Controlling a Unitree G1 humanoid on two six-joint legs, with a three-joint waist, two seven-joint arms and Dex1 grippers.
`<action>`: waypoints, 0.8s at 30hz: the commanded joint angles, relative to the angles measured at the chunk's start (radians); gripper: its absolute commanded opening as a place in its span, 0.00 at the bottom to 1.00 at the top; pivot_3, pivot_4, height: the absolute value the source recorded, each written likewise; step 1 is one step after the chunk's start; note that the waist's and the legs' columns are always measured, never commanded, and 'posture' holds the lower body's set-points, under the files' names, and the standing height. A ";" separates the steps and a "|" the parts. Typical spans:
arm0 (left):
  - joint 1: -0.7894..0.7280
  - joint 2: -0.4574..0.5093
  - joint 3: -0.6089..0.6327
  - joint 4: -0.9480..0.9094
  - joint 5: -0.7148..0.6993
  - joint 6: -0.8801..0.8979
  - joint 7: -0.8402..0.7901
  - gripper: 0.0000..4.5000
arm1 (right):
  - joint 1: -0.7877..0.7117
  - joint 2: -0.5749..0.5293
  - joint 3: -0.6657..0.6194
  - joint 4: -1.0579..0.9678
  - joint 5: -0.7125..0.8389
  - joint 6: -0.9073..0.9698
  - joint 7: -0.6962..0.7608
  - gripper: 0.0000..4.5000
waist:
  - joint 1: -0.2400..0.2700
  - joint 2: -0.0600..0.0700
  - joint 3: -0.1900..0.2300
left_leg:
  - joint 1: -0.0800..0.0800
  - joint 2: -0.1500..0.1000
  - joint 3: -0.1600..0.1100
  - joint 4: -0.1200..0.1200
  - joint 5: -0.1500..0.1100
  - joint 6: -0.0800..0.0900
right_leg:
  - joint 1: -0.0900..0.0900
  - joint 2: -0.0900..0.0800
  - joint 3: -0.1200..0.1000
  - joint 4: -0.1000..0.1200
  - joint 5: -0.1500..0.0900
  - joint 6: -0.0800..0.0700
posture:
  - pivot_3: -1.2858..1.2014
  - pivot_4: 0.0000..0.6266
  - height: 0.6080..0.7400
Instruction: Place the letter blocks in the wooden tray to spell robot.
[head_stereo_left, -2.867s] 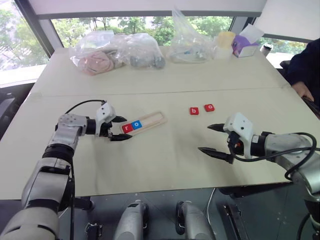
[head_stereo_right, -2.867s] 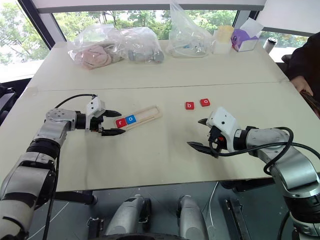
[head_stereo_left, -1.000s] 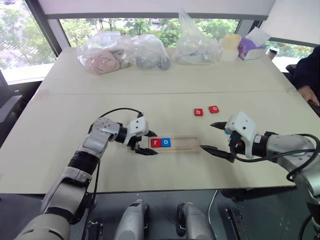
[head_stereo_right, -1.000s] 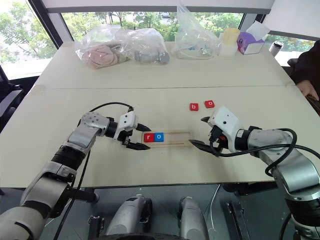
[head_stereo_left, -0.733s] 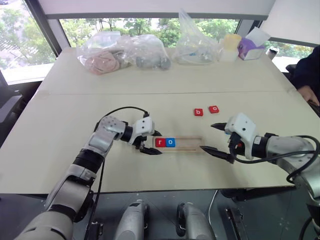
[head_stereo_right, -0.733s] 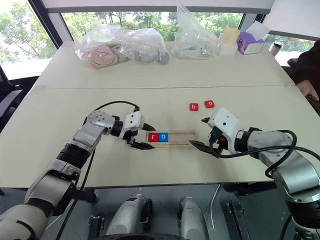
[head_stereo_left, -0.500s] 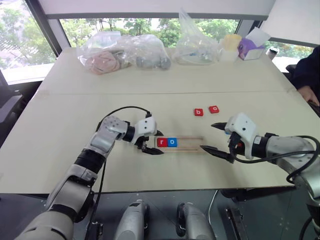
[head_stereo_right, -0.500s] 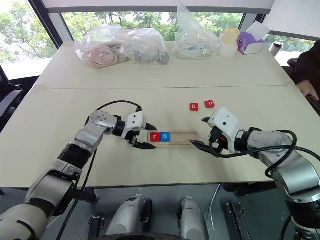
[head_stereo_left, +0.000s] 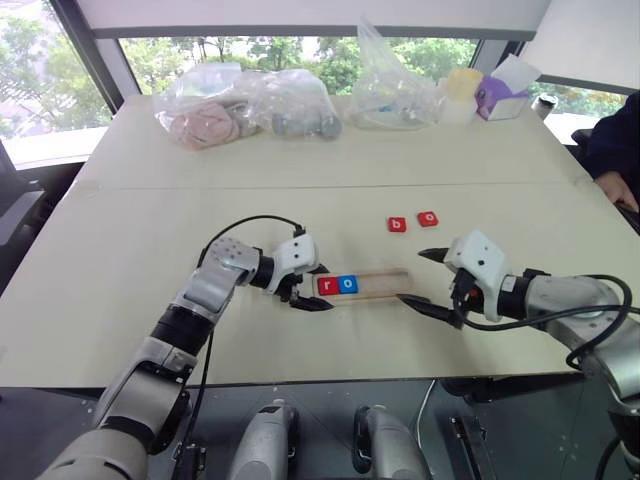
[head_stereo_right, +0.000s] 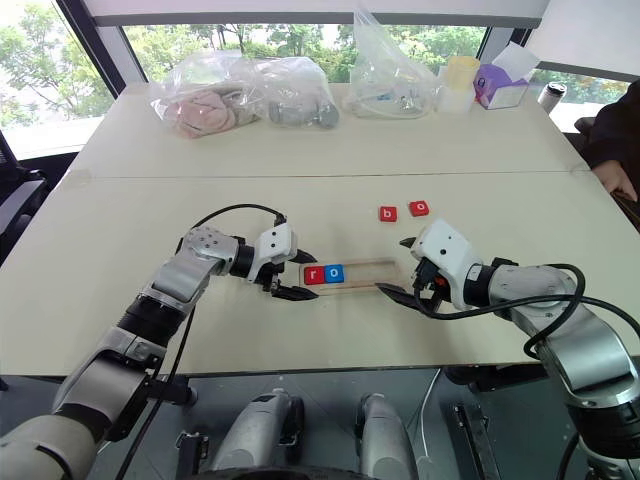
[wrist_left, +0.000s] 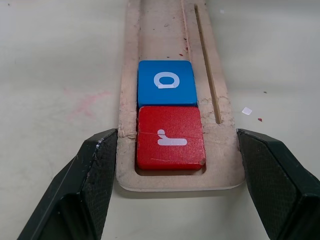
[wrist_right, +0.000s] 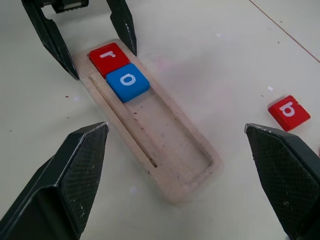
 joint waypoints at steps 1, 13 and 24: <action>0.036 -0.003 -0.045 -0.011 0.010 0.021 -0.009 0.70 | -0.013 0.005 -0.009 -0.020 -0.004 -0.019 -0.002 1.00 | 0.000 0.000 0.000 | 0.000 0.000 0.000 0.000 0.000 0.000 | 0.000 0.000 0.000 0.000 0.000 0.000 | 0.52 0.24 0.89; 0.042 -0.003 -0.048 0.006 0.018 -0.019 -0.007 0.99 | -0.017 0.000 -0.010 -0.019 -0.002 -0.017 0.003 1.00 | 0.000 0.000 0.000 | 0.000 0.000 0.000 0.000 0.000 0.000 | 0.000 0.000 0.000 0.000 0.000 0.000 | 0.52 0.24 0.89; 0.050 0.008 0.004 -0.012 -0.019 -0.015 0.023 0.99 | -0.023 0.002 -0.007 -0.019 0.000 -0.013 0.002 1.00 | -0.002 0.000 0.000 | 0.001 0.000 0.000 0.000 0.000 0.000 | 0.001 0.000 0.000 0.000 0.000 0.000 | 0.52 0.24 0.89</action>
